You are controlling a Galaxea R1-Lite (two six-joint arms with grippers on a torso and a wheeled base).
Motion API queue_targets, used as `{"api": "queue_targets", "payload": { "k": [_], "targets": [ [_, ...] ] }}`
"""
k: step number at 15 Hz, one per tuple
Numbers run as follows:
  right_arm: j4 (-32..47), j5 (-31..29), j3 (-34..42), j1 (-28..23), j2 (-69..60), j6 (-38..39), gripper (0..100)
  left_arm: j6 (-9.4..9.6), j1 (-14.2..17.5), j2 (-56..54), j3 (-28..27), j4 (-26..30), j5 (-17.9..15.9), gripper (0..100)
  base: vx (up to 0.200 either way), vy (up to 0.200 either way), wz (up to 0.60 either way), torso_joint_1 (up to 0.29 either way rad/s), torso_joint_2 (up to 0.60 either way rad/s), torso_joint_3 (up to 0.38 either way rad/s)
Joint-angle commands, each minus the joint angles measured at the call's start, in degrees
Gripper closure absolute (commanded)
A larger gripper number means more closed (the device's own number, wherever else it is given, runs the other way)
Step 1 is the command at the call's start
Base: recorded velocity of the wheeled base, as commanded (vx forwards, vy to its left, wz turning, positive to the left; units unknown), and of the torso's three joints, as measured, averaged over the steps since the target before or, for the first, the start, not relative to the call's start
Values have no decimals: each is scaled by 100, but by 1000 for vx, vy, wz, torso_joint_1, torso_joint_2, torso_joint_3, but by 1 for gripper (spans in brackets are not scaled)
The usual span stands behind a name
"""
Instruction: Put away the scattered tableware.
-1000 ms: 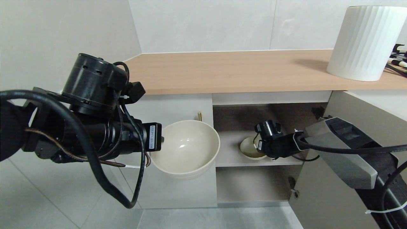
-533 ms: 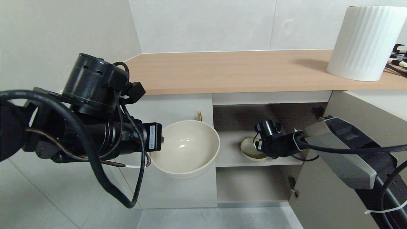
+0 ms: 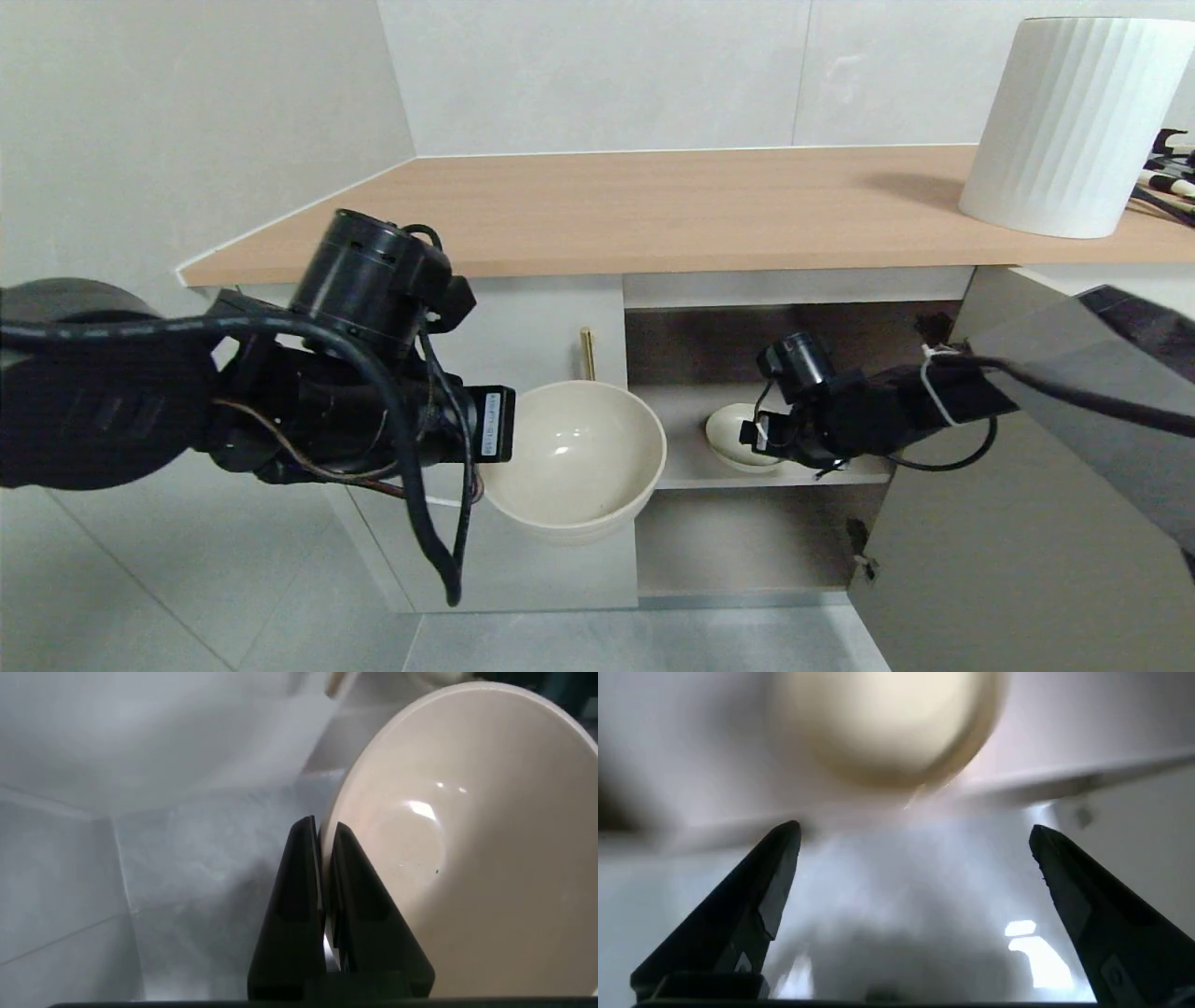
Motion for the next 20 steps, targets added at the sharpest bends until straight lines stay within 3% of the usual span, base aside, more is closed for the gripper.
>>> {"api": "queue_targets", "payload": {
  "k": [1,4,6,9,14,20],
  "targets": [
    [412,674,684,165,-1542,-140,0,-3,-221,556,4,-63,8,100,0,0,0,0,0,0],
    [1212,1201,790,385,-2562,-369,0,-3,-432,1189,4,-142,34,100,0,0,0,0,0,0],
    [1590,1465,790,534,-2931,-378,0,-30,-660,1611,4,-476,69,100,0,0,0,0,0,0],
    [1915,1500,816,842,-2913,-545,0,-30,-801,1866,-13,-845,192,100,0,0,0,0,0,0],
    [1976,1491,886,1185,-2263,-650,0,-30,-906,1725,-110,-950,307,100,0,0,0,0,0,0],
    [1941,1474,834,1211,-1788,-641,0,-39,-968,1523,-101,-950,342,100,0,0,0,0,0,0]
  ]
}}
